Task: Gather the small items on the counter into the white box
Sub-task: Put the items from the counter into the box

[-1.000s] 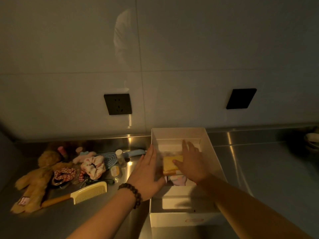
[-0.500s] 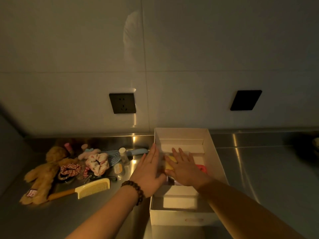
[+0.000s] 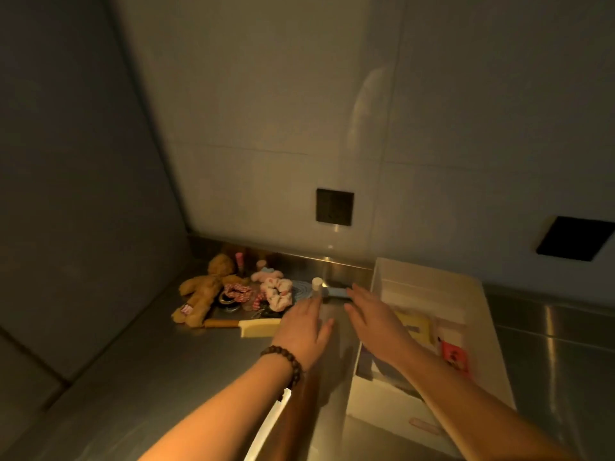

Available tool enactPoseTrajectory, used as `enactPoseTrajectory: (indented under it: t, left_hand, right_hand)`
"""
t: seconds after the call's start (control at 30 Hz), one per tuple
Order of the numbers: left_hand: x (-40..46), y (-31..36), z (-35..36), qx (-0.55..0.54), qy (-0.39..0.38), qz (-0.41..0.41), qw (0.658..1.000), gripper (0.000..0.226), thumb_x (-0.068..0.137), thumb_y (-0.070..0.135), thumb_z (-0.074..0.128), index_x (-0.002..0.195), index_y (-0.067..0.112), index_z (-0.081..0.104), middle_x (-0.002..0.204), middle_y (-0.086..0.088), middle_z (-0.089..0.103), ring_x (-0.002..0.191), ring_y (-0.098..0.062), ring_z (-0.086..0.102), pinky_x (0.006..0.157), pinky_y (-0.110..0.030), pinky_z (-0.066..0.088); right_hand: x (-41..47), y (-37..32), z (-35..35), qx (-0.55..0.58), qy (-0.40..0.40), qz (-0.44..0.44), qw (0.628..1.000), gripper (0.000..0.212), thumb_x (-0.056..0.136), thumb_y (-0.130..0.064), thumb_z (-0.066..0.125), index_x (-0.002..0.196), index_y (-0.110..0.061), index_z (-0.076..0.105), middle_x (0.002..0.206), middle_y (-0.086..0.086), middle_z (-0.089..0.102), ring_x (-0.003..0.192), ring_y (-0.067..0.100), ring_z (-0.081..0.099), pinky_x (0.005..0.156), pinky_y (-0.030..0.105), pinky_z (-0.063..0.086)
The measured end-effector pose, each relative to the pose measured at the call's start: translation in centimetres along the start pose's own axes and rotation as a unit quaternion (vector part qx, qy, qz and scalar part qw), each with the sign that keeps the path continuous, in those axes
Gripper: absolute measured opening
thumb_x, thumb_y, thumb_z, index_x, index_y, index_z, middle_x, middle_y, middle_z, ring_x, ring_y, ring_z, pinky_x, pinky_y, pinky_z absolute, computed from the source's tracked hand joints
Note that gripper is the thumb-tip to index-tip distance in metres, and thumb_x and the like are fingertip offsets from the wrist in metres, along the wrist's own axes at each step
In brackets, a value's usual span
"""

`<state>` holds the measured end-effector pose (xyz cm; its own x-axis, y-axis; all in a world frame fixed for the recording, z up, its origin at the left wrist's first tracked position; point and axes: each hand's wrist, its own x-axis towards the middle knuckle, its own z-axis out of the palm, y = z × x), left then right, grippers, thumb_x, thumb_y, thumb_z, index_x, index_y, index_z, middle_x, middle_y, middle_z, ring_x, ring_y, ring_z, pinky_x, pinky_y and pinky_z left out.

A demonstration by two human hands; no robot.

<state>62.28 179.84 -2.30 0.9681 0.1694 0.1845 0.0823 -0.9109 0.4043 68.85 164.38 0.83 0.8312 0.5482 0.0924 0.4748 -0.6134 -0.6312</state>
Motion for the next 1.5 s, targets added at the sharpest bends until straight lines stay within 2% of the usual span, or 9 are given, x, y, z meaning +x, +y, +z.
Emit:
enactPoseTrajectory:
  t: [0.13, 0.3, 0.47, 0.7, 0.8, 0.97, 1.13, 1.23, 1.5]
  left_hand:
    - [-2.5, -5.9, -2.6, 0.029, 0.007, -0.071, 0.997, 0.065, 0.092, 0.054, 0.035, 0.146, 0.018, 0.025, 0.151, -0.005, 0.031, 0.138, -0.018, 0.027, 0.113, -0.033, 0.021]
    - [-4.4, -15.1, -5.2, 0.081, -0.019, -0.162, 0.983, 0.072, 0.09, 0.055, 0.038, 0.148, 0.017, 0.019, 0.155, -0.008, 0.021, 0.142, -0.022, 0.018, 0.117, -0.038, 0.017]
    - [-3.9, -23.7, -6.2, 0.089, -0.059, -0.21, 0.972, 0.081, 0.087, 0.055, 0.04, 0.15, 0.015, 0.01, 0.157, -0.009, 0.008, 0.145, -0.026, 0.004, 0.118, -0.041, 0.009]
    - [1.6, -30.1, -6.2, 0.077, -0.063, -0.186, 0.978, 0.094, 0.078, 0.062, 0.042, 0.149, 0.013, 0.002, 0.158, -0.009, -0.001, 0.144, -0.027, -0.006, 0.117, -0.043, 0.004]
    - [4.4, -31.0, -5.5, 0.078, -0.071, -0.163, 0.981, 0.101, 0.075, 0.068, 0.04, 0.149, 0.011, 0.0, 0.158, -0.011, -0.003, 0.144, -0.027, -0.007, 0.117, -0.044, 0.002]
    - [6.7, -31.8, -3.9, 0.077, -0.095, -0.144, 0.982, 0.112, 0.069, 0.076, 0.047, 0.149, 0.009, 0.003, 0.156, -0.013, 0.008, 0.144, -0.03, 0.004, 0.117, -0.045, 0.007]
    - [7.2, -32.2, -3.6, 0.055, -0.048, -0.136, 0.988, 0.071, 0.075, 0.061, 0.053, 0.128, 0.015, 0.041, 0.127, -0.009, 0.045, 0.117, -0.024, 0.041, 0.099, -0.034, 0.033]
    - [7.2, -32.0, -3.8, -0.009, -0.039, -0.163, 0.986, 0.054, 0.075, 0.046, 0.059, 0.118, 0.015, 0.045, 0.117, -0.008, 0.048, 0.109, -0.024, 0.044, 0.091, -0.033, 0.039]
    - [4.4, -31.1, -7.5, -0.062, 0.076, -0.178, 0.979, 0.055, 0.074, 0.04, 0.065, 0.119, 0.014, 0.046, 0.118, -0.009, 0.043, 0.112, -0.025, 0.04, 0.092, -0.035, 0.04]
  right_hand:
    - [1.1, -5.3, 2.7, -0.023, -0.062, -0.072, 0.995, 0.042, 0.098, -0.026, 0.046, 0.139, -0.021, 0.045, 0.147, -0.001, 0.044, 0.134, 0.016, 0.041, 0.109, 0.03, 0.032]
    - [3.1, -8.7, 8.7, -0.029, -0.141, -0.059, 0.988, 0.046, 0.094, -0.028, 0.052, 0.138, -0.024, 0.043, 0.145, 0.0, 0.041, 0.128, 0.02, 0.044, 0.101, 0.033, 0.04]
    - [6.8, -10.5, 15.8, -0.078, -0.155, -0.033, 0.984, 0.059, 0.092, -0.031, 0.054, 0.146, -0.025, 0.032, 0.158, 0.003, 0.018, 0.144, 0.024, 0.021, 0.116, 0.037, 0.028]
    - [14.3, -11.9, 22.1, -0.169, -0.073, -0.02, 0.983, 0.079, 0.087, -0.031, 0.059, 0.151, -0.031, 0.013, 0.162, 0.006, -0.001, 0.149, 0.026, -0.005, 0.119, 0.036, 0.004]
    - [16.7, -11.4, 23.3, -0.212, -0.075, -0.007, 0.974, 0.077, 0.088, -0.036, 0.059, 0.151, -0.028, 0.016, 0.161, 0.007, 0.007, 0.148, 0.027, 0.004, 0.119, 0.039, 0.009]
    - [17.8, -10.2, 24.2, -0.249, -0.081, 0.028, 0.965, 0.062, 0.094, -0.03, 0.048, 0.149, -0.029, 0.02, 0.142, 0.005, 0.04, 0.13, 0.027, 0.036, 0.104, 0.038, 0.038]
    - [18.0, -10.8, 24.3, -0.251, -0.077, 0.026, 0.965, 0.043, 0.097, -0.026, 0.041, 0.14, -0.027, 0.039, 0.135, 0.005, 0.046, 0.121, 0.027, 0.041, 0.098, 0.037, 0.039]
    - [17.6, -11.7, 24.1, -0.204, -0.066, 0.016, 0.977, 0.041, 0.095, -0.026, 0.045, 0.135, -0.027, 0.047, 0.133, 0.003, 0.048, 0.119, 0.026, 0.042, 0.099, 0.037, 0.039]
    - [15.2, -14.8, 20.4, -0.063, 0.016, -0.053, 0.996, 0.048, 0.088, -0.022, 0.062, 0.134, -0.025, 0.052, 0.125, 0.001, 0.054, 0.119, 0.018, 0.042, 0.101, 0.029, 0.033]
